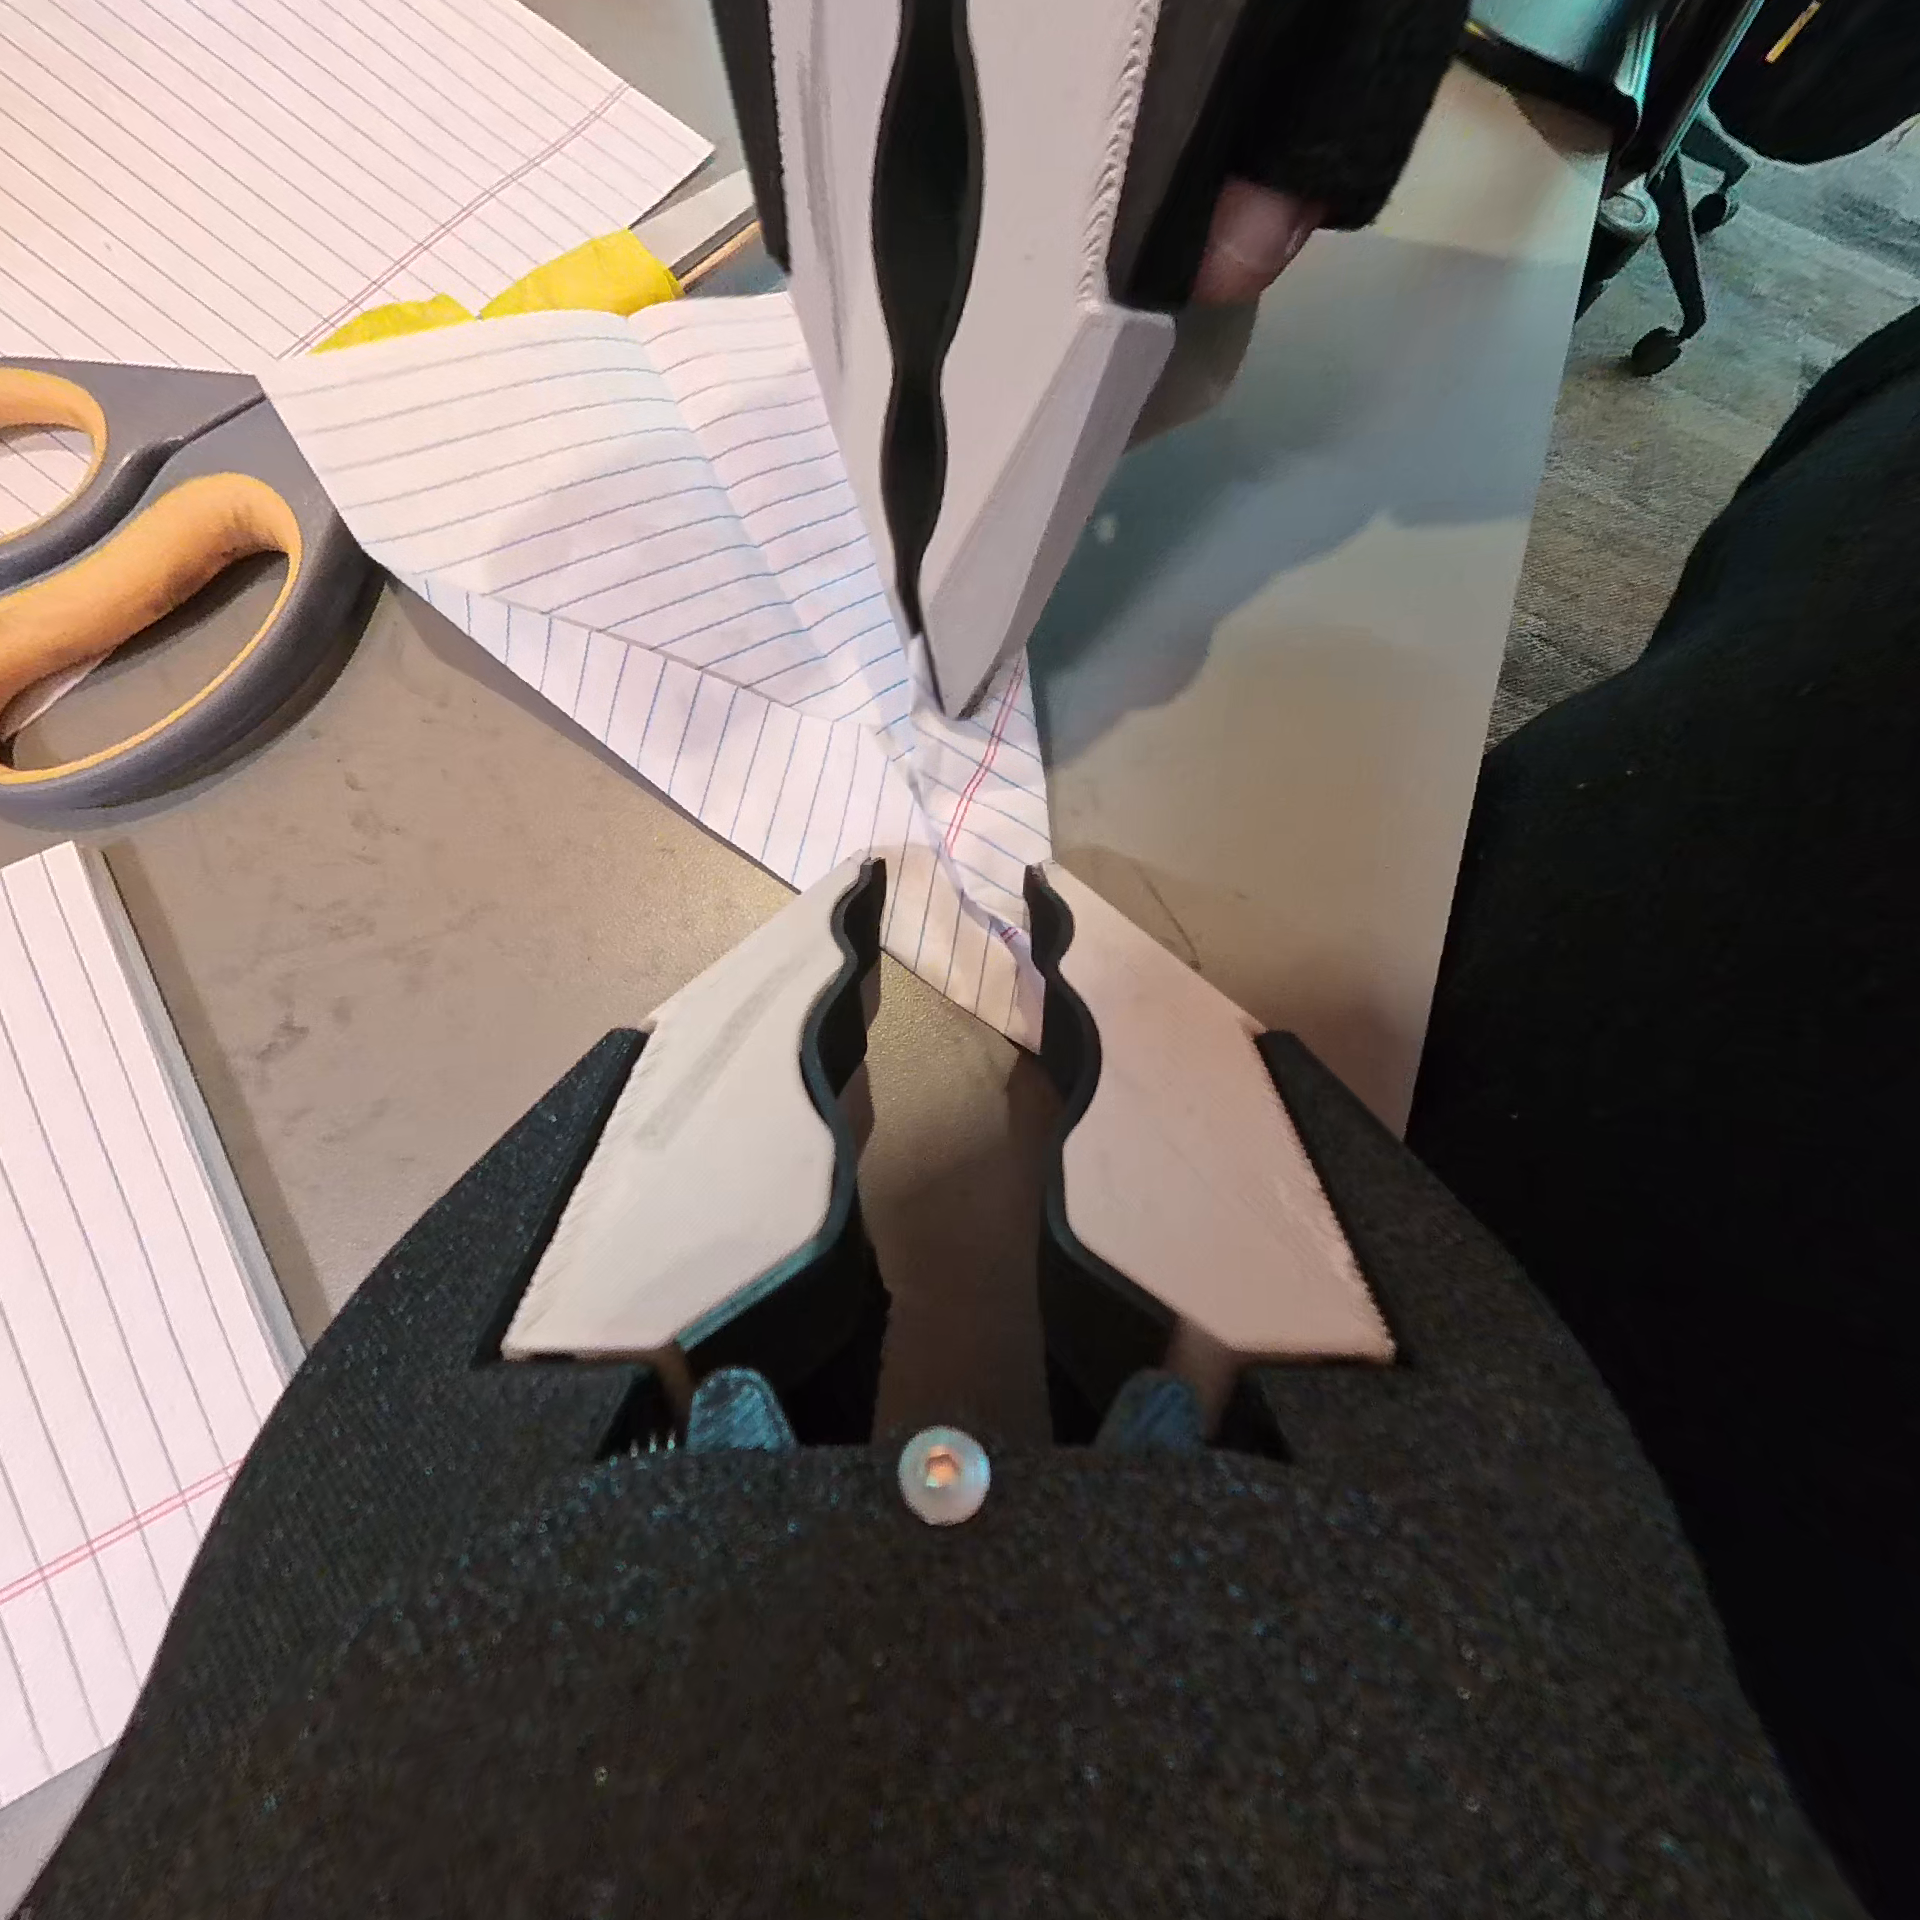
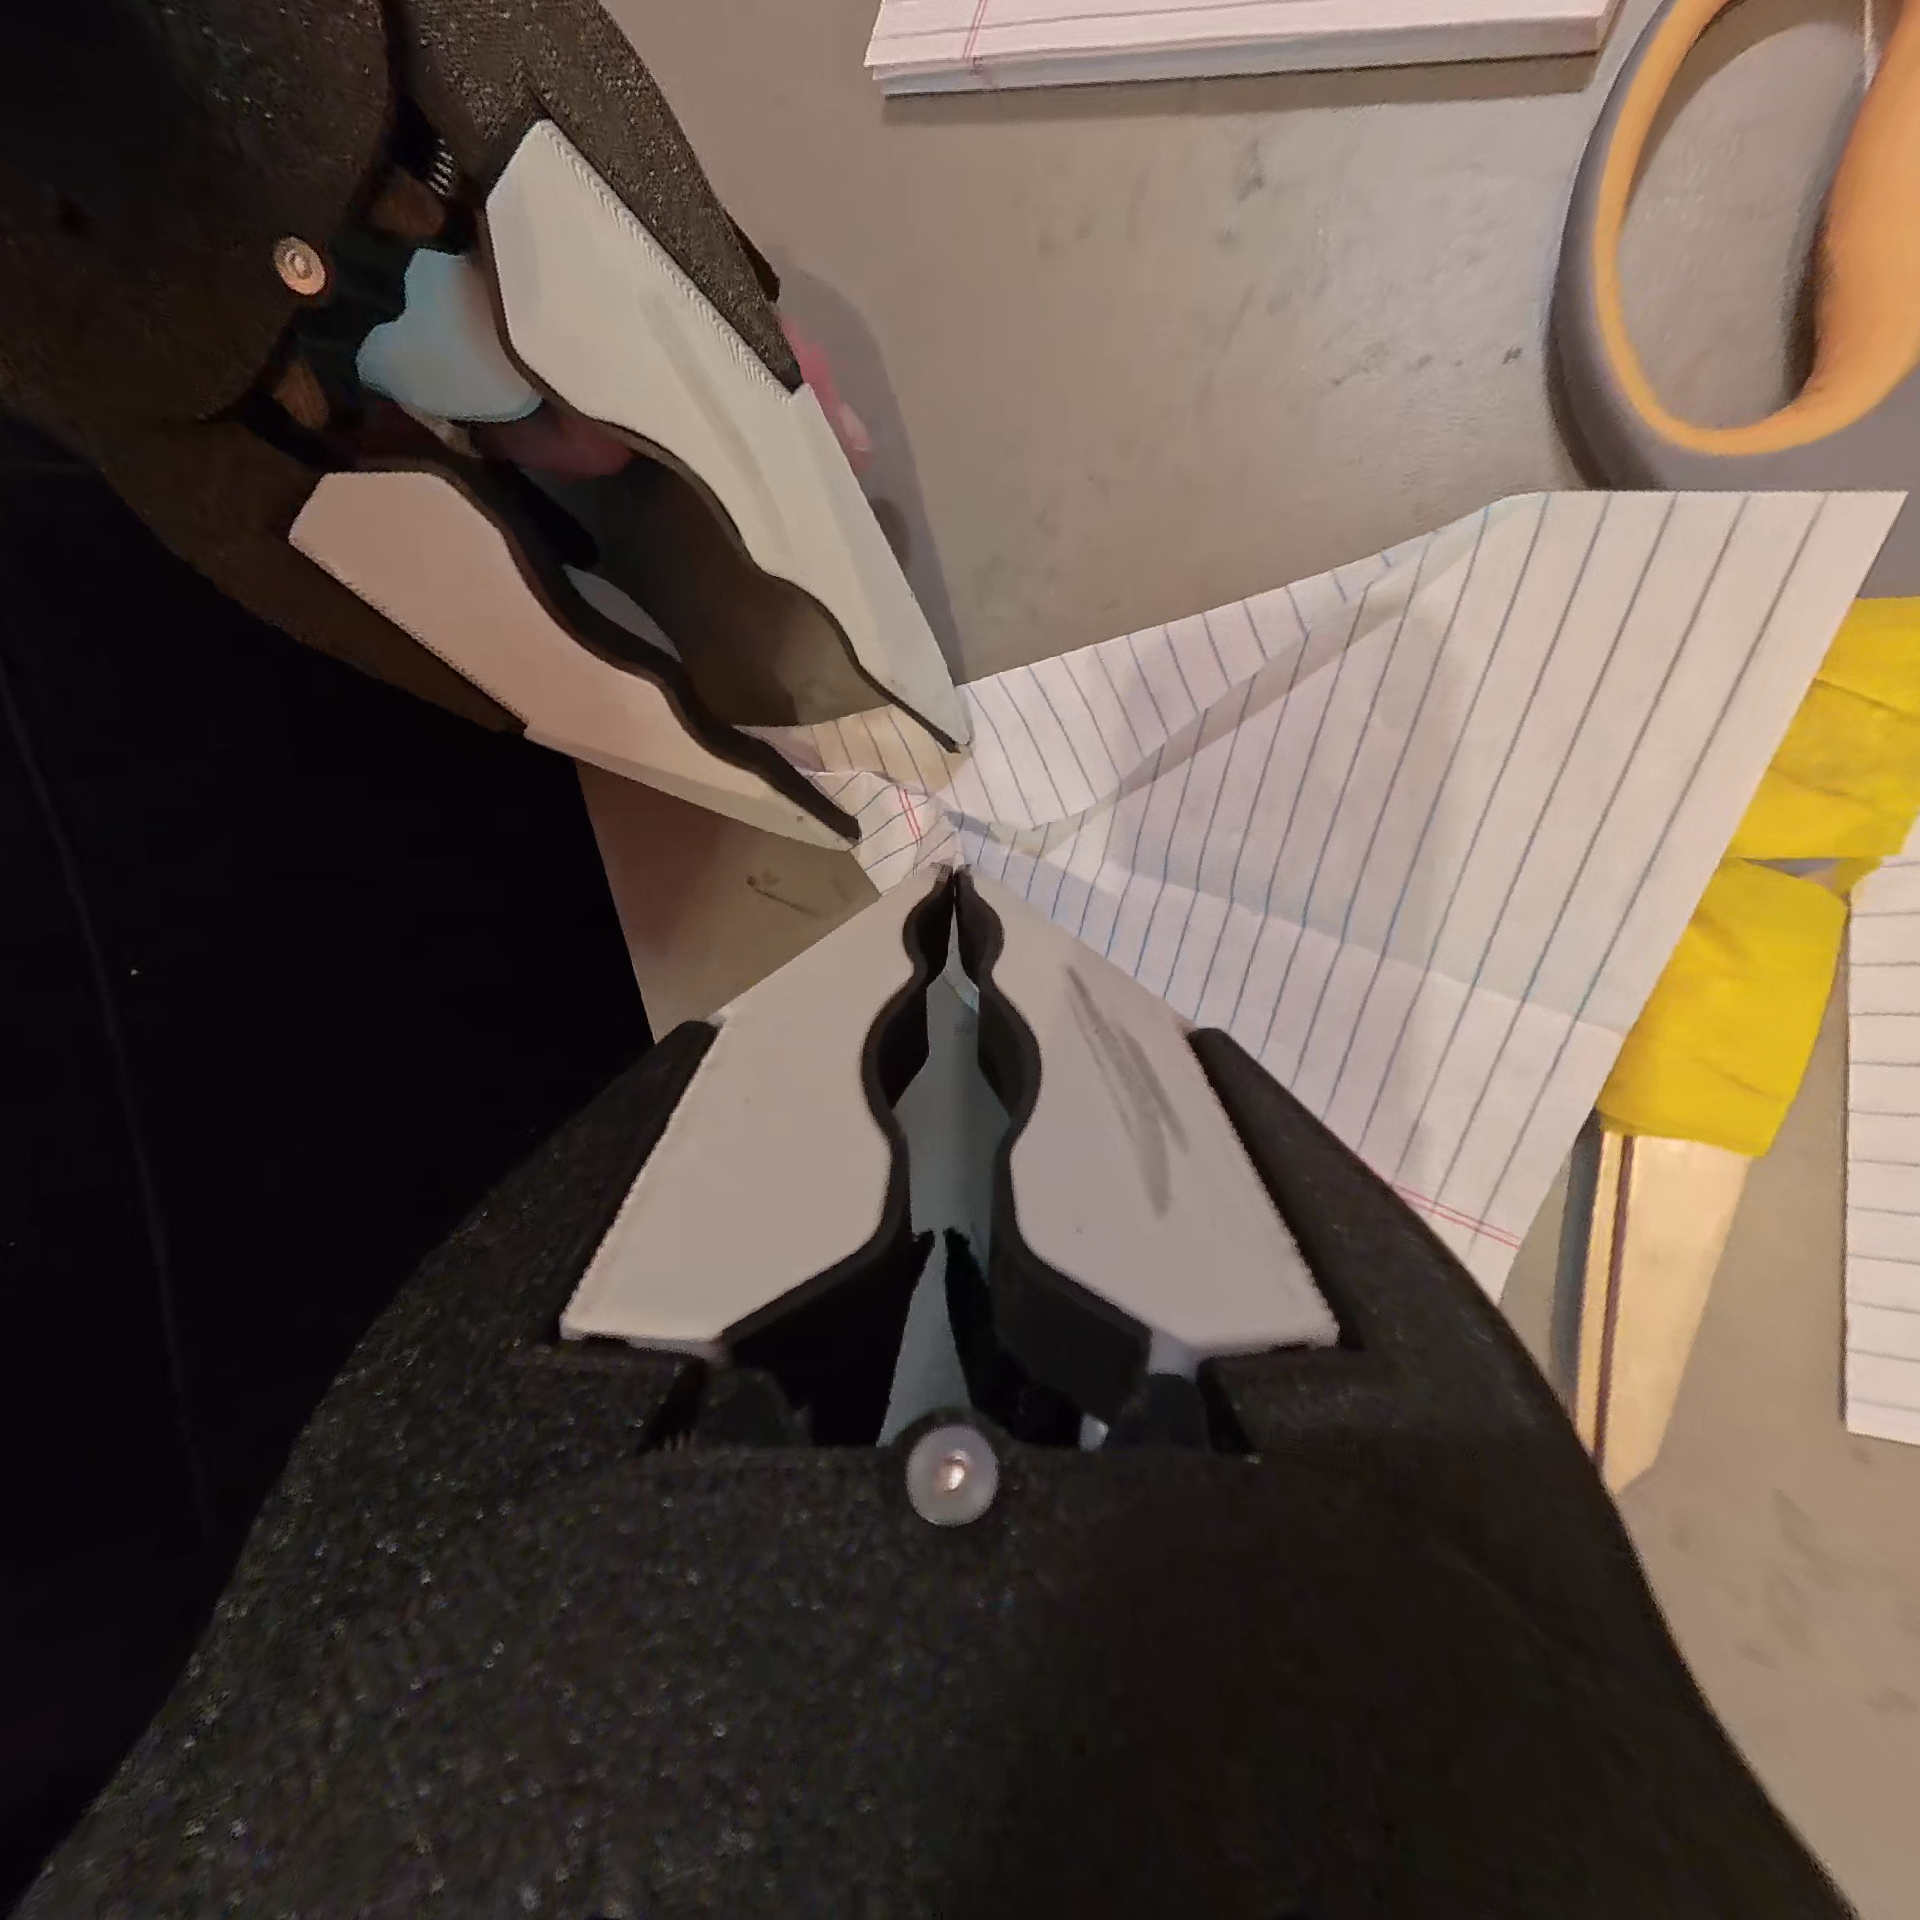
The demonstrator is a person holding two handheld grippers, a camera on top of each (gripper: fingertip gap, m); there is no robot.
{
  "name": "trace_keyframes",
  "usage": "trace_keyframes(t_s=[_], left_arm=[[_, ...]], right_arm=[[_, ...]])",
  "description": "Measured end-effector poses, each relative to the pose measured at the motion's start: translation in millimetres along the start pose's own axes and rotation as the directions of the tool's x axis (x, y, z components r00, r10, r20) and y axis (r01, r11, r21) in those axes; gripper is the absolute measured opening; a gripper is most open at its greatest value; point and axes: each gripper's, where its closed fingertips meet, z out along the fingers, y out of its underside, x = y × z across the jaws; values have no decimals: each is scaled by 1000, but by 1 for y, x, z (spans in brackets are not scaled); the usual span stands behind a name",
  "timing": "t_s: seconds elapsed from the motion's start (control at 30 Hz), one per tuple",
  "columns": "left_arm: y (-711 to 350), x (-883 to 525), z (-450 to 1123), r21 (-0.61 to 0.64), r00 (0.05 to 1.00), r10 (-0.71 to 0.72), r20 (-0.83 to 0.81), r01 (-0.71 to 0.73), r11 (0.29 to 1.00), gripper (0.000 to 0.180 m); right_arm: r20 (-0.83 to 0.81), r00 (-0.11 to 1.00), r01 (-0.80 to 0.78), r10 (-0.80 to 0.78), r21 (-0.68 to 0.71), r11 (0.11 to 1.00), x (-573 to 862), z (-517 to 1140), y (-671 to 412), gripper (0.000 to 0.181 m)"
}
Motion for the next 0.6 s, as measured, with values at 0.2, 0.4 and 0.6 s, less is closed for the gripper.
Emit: trace_keyframes(t_s=[0.2, 0.4, 0.6], left_arm=[[0, 0, 0, -4, 1000, 13, 0, -13, 1000, 28], [1, 2, -2, -19, 1000, -5, -7, 5, 1000, 30], [2, 2, -7, -30, 1000, -8, -4, 8, 1000, 32]], right_arm=[[-16, 1000, 21, -22, -58, 998, 4, 3, 2, 0], [-25, 999, 23, -26, -88, 996, 8, 6, 5, 0], [-29, 998, 48, -52, -113, 992, 8, 7, 5, 0]])
